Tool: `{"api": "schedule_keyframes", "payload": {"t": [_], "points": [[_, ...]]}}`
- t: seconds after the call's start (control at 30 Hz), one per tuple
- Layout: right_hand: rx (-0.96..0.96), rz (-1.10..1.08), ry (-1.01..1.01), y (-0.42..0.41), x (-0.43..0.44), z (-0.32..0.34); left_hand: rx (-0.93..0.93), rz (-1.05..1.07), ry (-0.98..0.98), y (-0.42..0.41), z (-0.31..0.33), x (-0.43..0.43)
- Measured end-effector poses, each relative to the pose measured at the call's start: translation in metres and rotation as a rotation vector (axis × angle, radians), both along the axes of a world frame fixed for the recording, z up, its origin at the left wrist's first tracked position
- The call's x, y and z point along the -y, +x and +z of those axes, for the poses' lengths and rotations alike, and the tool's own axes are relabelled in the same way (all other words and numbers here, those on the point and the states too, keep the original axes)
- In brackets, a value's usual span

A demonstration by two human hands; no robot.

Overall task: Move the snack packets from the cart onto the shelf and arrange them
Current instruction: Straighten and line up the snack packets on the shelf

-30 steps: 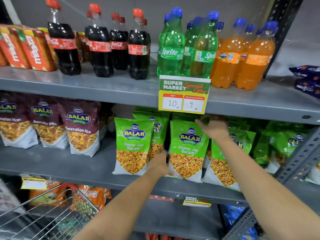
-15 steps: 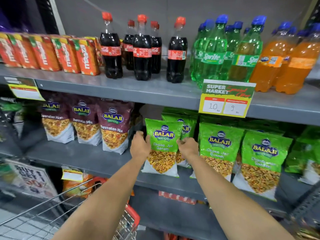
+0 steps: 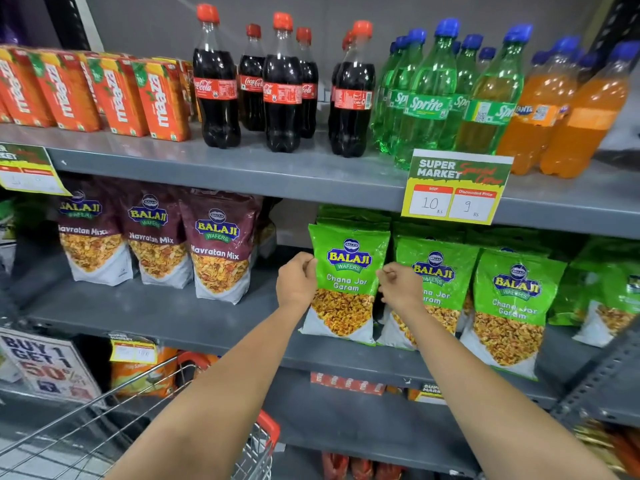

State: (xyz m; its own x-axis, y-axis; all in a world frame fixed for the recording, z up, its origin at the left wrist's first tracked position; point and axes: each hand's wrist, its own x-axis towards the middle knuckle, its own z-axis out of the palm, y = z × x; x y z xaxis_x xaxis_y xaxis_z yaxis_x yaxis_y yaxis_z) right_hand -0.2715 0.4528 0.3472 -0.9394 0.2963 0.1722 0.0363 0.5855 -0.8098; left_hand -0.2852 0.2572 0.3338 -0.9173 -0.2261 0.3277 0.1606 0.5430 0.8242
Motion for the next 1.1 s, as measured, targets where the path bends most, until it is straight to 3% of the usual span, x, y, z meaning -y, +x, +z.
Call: {"api": "schedule_keyframes", "payload": {"t": [0.17,0.27,0.37,0.5,0.7,0.9,1.1], "points": [[0.056,-0.027,0.068,0.008,-0.02,-0.013,0.053,-0.124,0.056,0.003,-0.016,-0.014],[0.056,-0.065,0.019,0.01,-0.024,-0.013,0.261,-0.246,-0.011,0.017,-0.043,-0.003],[-0.115,-0.127,0.126,0.003,-0.022,0.006,0.482,-0.392,-0.217,0.029,-0.067,0.009],[-0.227,-0.033,0.372,-0.019,-0.008,0.038,0.446,-0.404,-0.363,0.029,-0.07,0.008],[0.06,0.25,0.638,-0.051,0.036,0.068,0.423,-0.397,-0.327,0.027,-0.071,0.005],[0.225,0.365,0.635,-0.066,0.045,0.072,0.404,-0.38,-0.314,0.026,-0.073,0.005],[0.188,0.368,0.549,-0.069,0.047,0.072,0.394,-0.347,-0.269,0.025,-0.073,0.0]]}}
